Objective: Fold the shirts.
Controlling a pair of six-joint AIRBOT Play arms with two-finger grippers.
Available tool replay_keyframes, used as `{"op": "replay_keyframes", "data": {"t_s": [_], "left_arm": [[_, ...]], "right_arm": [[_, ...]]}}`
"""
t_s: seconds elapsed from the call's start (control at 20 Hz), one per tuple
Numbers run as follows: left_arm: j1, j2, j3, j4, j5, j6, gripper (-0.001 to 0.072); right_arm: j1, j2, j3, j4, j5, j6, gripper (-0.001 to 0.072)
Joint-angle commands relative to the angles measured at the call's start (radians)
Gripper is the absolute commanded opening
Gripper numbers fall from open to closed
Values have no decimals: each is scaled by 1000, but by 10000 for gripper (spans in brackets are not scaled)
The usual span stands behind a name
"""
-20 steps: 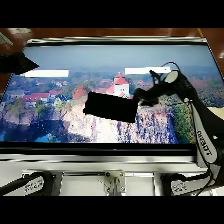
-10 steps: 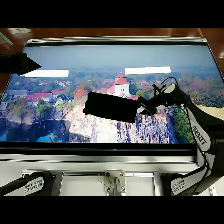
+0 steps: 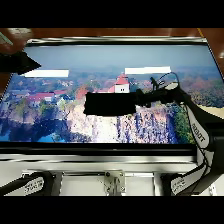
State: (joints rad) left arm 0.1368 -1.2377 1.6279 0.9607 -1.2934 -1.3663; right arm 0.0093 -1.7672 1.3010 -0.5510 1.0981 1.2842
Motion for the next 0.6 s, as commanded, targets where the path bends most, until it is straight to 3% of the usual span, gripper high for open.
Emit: {"op": "replay_keyframes", "data": {"t_s": [0.0,0.25,0.55], "left_arm": [[0,1,0,0,2,0,41],[0,1,0,0,2,0,41],[0,1,0,0,2,0,41]], "right_arm": [[-129,84,97,13,122,-39,59],[-452,275,163,-204,179,142,59],[-826,401,163,-232,216,190,59]]}}
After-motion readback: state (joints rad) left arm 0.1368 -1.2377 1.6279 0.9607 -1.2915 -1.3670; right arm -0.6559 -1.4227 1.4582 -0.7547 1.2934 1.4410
